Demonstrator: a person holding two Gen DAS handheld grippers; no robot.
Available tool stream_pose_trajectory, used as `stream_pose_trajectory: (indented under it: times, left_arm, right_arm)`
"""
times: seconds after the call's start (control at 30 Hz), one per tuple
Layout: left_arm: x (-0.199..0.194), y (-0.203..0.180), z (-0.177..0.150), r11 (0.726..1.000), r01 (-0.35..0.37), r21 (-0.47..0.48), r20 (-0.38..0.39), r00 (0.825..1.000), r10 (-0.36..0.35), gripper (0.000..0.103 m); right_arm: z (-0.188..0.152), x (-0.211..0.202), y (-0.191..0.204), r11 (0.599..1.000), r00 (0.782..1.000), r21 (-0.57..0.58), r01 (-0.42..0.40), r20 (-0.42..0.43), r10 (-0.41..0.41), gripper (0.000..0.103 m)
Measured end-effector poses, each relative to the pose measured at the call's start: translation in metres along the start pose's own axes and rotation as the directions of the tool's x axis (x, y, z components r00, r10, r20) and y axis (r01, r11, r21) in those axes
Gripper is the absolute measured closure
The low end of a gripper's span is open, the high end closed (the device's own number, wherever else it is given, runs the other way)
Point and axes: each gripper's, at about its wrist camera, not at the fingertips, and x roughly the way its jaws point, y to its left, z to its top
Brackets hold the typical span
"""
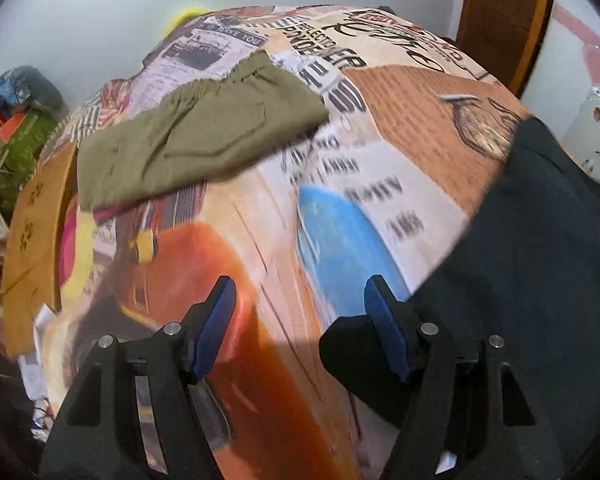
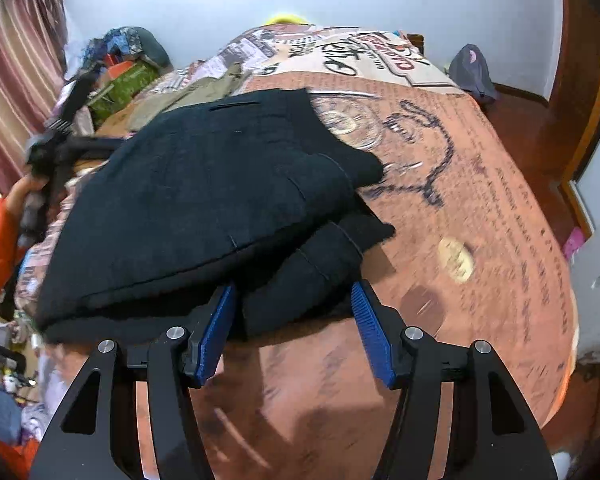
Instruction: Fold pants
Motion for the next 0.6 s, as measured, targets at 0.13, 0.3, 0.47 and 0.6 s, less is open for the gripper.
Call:
stream_pose_trajectory:
  times: [0.13, 0.3, 0.47, 0.6]
  left_arm:
    - [-0.013, -0.004, -0.026, 0.998, 0.064, -0.030, -0.009, 0.998, -0.064, 0.036]
    - [-0.039, -0.025, -0.058, 0.997, 0.071, -0.038, 0.012, 0.997, -0.071, 0.036]
    - [-0.055, -0.034, -0.077, 0.990, 0.073, -0.120, 0.021, 0.997, -0.071, 0.036]
    - [-0.072, -0.022, -0.071, 0.984, 0.016, -0.179, 0.028, 1.000, -0.011, 0.036]
  right_arm:
    - [0.027, 0.021, -0.020, 0.999, 1.000, -0.050, 0.019, -0.017, -0.020, 0.047]
    - [0.067, 0.057, -0.041, 0.996, 0.999, -0.091, -0.001, -0.049, -0.004, 0.047]
    - [0.089, 0.079, -0.041, 0.994, 0.999, -0.105, 0.006, -0.042, -0.010, 0.048]
    - [0.091, 0.069, -0.042, 0.997, 0.999, -0.072, 0.010, -0.041, -0.013, 0.048]
